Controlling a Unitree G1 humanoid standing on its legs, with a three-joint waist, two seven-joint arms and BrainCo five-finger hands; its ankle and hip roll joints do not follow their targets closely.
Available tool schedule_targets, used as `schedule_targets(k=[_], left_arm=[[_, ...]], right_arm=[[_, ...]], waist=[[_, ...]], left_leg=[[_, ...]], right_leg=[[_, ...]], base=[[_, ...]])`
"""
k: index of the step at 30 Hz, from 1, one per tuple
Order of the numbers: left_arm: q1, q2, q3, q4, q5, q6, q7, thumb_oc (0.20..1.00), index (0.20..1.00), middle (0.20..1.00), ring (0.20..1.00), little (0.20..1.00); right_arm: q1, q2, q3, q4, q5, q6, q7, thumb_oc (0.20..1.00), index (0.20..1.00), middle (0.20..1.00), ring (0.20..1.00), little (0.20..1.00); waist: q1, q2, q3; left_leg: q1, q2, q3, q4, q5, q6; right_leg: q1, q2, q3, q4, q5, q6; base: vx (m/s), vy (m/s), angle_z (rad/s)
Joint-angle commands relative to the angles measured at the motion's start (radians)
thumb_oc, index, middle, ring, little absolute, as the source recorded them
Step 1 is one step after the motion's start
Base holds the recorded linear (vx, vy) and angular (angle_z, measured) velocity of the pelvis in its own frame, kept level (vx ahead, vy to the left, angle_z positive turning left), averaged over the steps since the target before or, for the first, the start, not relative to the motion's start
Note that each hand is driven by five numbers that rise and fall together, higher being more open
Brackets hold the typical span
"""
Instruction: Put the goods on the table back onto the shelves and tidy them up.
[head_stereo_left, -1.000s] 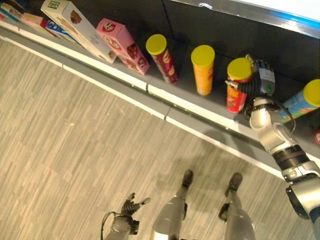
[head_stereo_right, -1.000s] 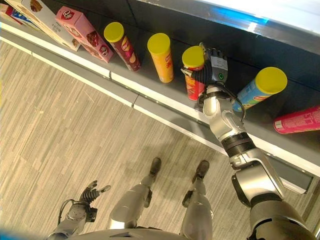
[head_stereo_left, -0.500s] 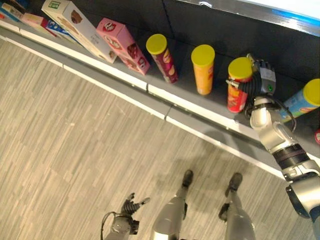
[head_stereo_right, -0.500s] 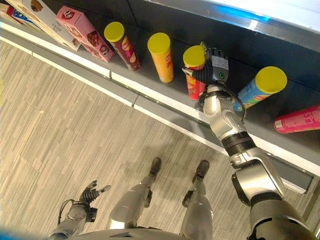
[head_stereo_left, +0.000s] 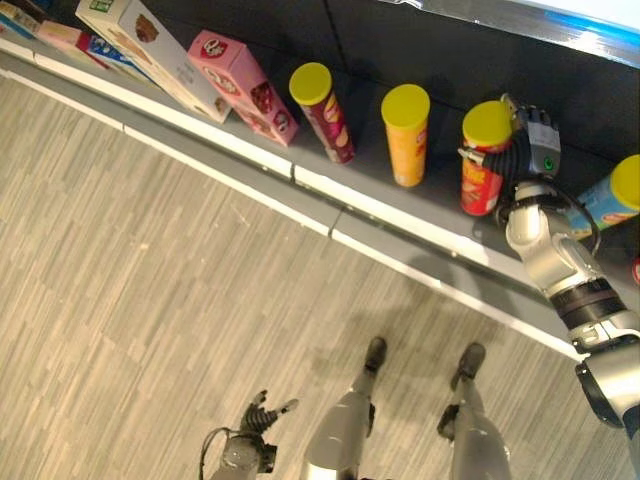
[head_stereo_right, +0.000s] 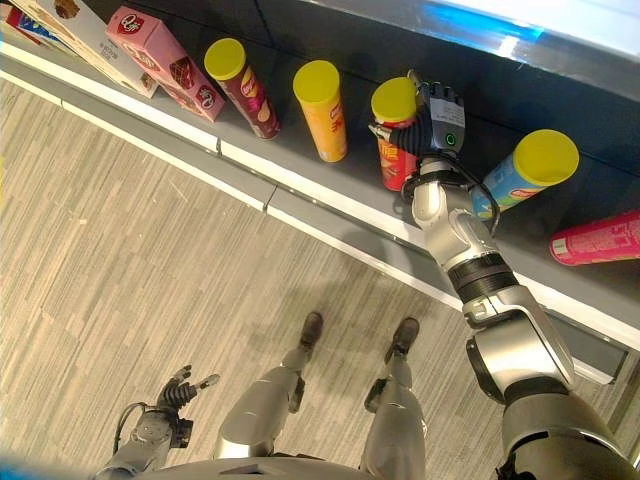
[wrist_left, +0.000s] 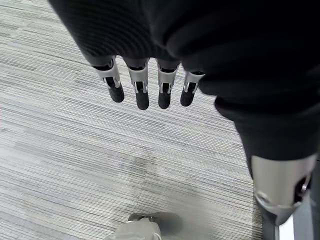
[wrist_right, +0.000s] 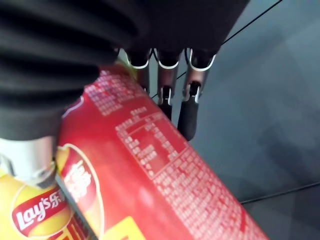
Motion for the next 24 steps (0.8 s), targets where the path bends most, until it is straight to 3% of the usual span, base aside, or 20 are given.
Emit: schedule_targets(k=[1, 7, 8, 10, 12, 14, 24], left_arm=[[-0.031, 0.02, -0.061, 0.043, -0.035, -0.015, 0.02, 1.0, 1.0, 1.0, 1.0, 1.0], [-0.03, 0.018, -0.067, 0.033, -0.035, -0.018, 0.023, 1.0, 1.0, 1.0, 1.0, 1.0], [-0.031, 0.017, -0.068, 0.031, -0.035, -0.018, 0.023, 1.0, 1.0, 1.0, 1.0, 1.0], [-0.03, 0.015, -0.069, 0.029, -0.035, -0.016, 0.025, 1.0, 1.0, 1.0, 1.0, 1.0], [-0.03, 0.015, -0.071, 0.025, -0.034, -0.016, 0.026, 1.0, 1.0, 1.0, 1.0, 1.0], [-0.03, 0.016, -0.072, 0.02, -0.033, -0.016, 0.027, 1.0, 1.0, 1.0, 1.0, 1.0], [-0.026, 0.015, -0.077, -0.003, -0.028, -0.014, 0.029, 1.0, 1.0, 1.0, 1.0, 1.0]], right_arm=[[-0.09, -0.026, 0.047, 0.011, 0.028, -0.031, -0.038, 0.2, 0.2, 0.2, 0.2, 0.2], [-0.084, -0.018, 0.042, 0.017, 0.026, -0.027, -0.05, 0.2, 0.2, 0.2, 0.2, 0.2], [-0.083, -0.016, 0.041, 0.016, 0.025, -0.026, -0.052, 0.379, 0.379, 0.379, 0.379, 0.379], [-0.074, -0.013, 0.037, 0.011, 0.019, -0.022, -0.055, 0.573, 0.573, 0.573, 0.573, 0.573], [-0.071, -0.009, 0.032, 0.005, 0.013, -0.021, -0.062, 0.856, 0.856, 0.856, 0.856, 0.856], [-0.065, -0.008, 0.03, -0.001, 0.006, -0.019, -0.063, 1.0, 1.0, 1.0, 1.0, 1.0], [-0.045, -0.005, 0.014, -0.029, -0.018, -0.006, -0.083, 1.0, 1.0, 1.0, 1.0, 1.0]], waist=[[0.018, -0.039, -0.028], [0.018, -0.038, -0.026], [0.017, -0.038, -0.025], [0.016, -0.038, -0.025], [0.015, -0.038, -0.026], [0.016, -0.04, -0.026], [0.013, -0.042, -0.027]], left_leg=[[-0.044, 0.004, 0.056, -0.003, 0.006, -0.023], [-0.047, 0.004, 0.055, -0.003, 0.007, -0.024], [-0.046, 0.004, 0.055, -0.003, 0.007, -0.024], [-0.045, 0.003, 0.054, -0.003, 0.006, -0.023], [-0.044, 0.003, 0.054, -0.003, 0.004, -0.023], [-0.043, 0.003, 0.055, -0.003, 0.004, -0.023], [-0.039, 0.005, 0.057, -0.003, 0.002, -0.025]], right_leg=[[0.078, -0.08, 0.07, 0.016, -0.097, 0.118], [0.078, -0.081, 0.071, 0.016, -0.096, 0.119], [0.078, -0.081, 0.07, 0.016, -0.096, 0.119], [0.079, -0.081, 0.071, 0.016, -0.096, 0.119], [0.08, -0.08, 0.07, 0.016, -0.097, 0.119], [0.081, -0.08, 0.07, 0.016, -0.097, 0.119], [0.086, -0.084, 0.065, 0.016, -0.097, 0.121]], base=[[0.0, 0.0, 0.0], [0.0, 0.0, 0.0], [0.0, 0.0, 0.0], [0.0, 0.0, 0.0], [0.0, 0.0, 0.0], [0.0, 0.0, 0.0], [0.0, 0.0, 0.0]])
